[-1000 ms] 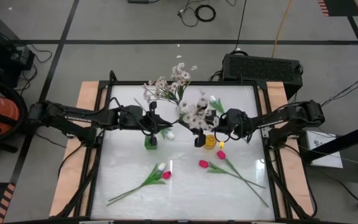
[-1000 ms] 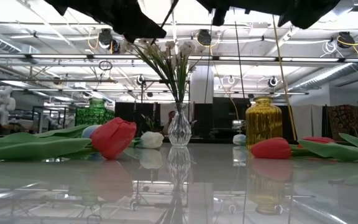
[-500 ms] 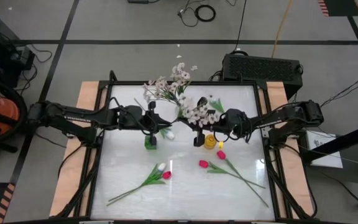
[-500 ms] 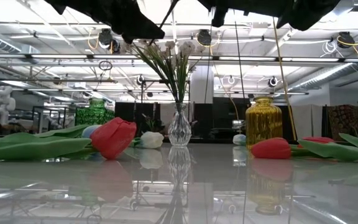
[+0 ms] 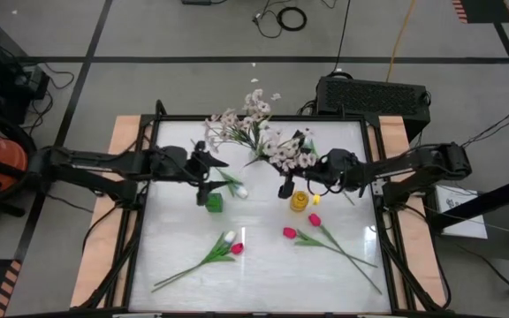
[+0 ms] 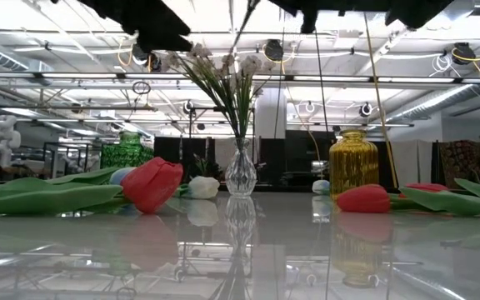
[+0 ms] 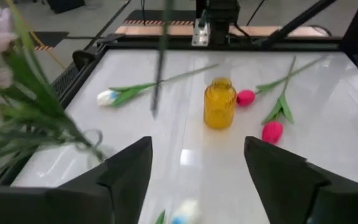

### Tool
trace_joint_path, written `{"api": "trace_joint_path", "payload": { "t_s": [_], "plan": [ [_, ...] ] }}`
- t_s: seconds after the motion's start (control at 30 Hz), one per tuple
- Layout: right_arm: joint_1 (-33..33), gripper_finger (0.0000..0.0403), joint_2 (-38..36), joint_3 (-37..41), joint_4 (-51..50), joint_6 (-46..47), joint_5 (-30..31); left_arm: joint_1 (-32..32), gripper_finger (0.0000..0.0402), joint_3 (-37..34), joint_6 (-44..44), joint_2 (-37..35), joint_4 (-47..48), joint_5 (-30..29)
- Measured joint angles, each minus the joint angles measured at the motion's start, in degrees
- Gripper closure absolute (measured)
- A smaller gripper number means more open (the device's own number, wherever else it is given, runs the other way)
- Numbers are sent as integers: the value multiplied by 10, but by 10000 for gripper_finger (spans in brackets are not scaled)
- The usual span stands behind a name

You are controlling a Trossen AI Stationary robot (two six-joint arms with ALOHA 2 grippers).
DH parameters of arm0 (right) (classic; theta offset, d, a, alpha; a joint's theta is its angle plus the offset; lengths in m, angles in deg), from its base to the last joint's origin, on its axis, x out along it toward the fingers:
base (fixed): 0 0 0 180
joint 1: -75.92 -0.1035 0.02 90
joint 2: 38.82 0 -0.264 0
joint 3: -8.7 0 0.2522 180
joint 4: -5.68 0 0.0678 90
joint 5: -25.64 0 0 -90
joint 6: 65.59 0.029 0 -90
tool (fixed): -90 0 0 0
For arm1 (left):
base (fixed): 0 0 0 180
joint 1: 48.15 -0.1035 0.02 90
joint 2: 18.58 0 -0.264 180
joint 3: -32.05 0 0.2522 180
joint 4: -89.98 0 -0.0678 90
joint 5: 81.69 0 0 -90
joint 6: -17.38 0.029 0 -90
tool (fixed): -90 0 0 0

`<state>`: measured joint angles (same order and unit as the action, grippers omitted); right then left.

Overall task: Sort flowers into vase by color
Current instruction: Put the white flowers into the transparent vase

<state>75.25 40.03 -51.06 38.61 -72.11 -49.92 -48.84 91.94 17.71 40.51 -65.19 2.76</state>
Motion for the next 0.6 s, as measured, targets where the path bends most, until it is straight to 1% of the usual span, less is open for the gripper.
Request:
{"api": "trace_joint_path", "payload": {
  "t_s": [0.1,0.23,0.4,0.47,0.53,0.6],
  "plan": [
    [15,402,-30,0,-53,-21,33,0,136,0,0,-36,51,0],
    [56,402,-32,10,-86,2,35,0,135,0,0,-69,98,-4],
    [105,402,6,38,-41,28,28,0,135,0,-1,-92,156,-6],
    [121,403,20,46,-7,43,9,0,135,0,-1,-96,182,-6],
    [131,403,36,46,16,59,-10,0,135,-3,-5,-97,189,-7],
    [136,403,53,46,30,63,-15,0,135,-6,-4,-97,199,-7]
  ]
}}
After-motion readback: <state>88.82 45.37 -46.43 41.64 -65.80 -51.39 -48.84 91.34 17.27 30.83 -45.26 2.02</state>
